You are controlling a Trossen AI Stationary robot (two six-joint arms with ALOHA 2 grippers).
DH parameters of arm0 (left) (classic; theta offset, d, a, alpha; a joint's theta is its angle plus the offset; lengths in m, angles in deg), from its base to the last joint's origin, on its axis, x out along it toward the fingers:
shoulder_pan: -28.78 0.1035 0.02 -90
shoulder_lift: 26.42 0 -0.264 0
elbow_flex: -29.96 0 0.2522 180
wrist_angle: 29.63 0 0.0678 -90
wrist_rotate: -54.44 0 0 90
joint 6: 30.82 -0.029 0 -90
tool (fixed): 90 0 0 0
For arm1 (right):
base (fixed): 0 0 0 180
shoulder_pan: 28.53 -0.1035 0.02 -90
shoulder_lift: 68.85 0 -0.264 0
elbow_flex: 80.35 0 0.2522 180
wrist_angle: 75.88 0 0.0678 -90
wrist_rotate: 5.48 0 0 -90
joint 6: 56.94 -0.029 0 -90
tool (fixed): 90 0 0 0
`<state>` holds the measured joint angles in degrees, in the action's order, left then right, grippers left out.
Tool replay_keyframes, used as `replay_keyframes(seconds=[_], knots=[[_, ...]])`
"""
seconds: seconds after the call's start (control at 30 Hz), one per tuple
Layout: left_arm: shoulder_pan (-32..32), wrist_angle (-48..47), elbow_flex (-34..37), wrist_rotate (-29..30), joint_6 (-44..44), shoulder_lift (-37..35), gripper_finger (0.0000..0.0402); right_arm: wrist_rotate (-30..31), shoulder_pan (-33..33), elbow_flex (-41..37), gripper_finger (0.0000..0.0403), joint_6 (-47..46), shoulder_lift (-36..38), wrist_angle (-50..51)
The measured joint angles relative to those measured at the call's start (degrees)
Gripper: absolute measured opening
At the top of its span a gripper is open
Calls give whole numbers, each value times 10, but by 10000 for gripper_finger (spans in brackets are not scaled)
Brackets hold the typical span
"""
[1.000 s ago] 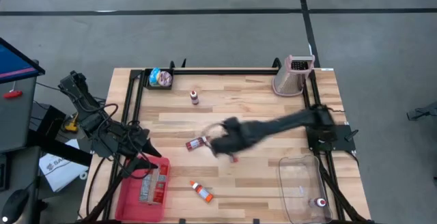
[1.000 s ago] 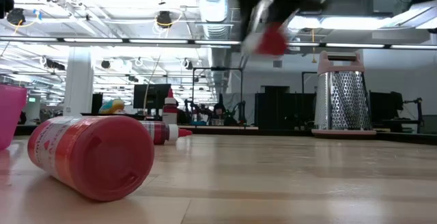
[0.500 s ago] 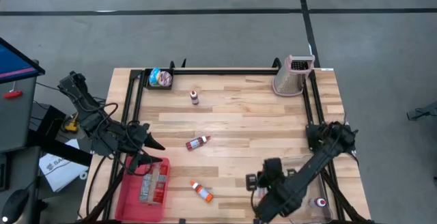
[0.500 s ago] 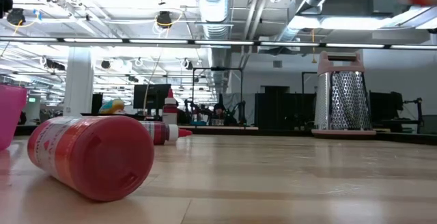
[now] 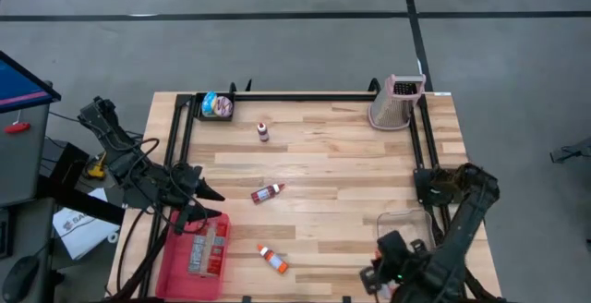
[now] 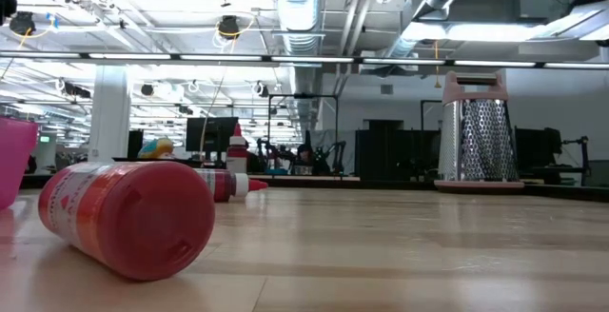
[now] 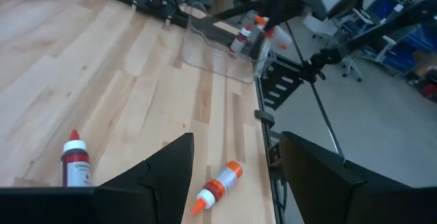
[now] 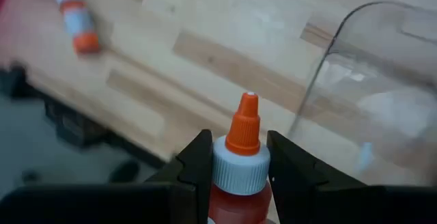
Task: Pick & Place Food Item
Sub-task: Put the top orange food coloring bottle into the transparent bin
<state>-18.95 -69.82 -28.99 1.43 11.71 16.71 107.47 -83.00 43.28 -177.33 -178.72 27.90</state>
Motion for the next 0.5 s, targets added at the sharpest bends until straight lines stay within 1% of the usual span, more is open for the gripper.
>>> replay_keyframes(seconds=[0.17,0.3,0.43,0.5], knots=[[27,8,0,2,0,0,214,-16,-11,-31,99,97,27,1],[48,22,0,3,0,0,214,-22,-11,-76,99,176,52,1],[67,43,0,3,0,0,214,-23,-17,-147,99,229,79,-1],[76,55,0,3,0,0,214,-20,-25,-197,99,222,106,-1]])
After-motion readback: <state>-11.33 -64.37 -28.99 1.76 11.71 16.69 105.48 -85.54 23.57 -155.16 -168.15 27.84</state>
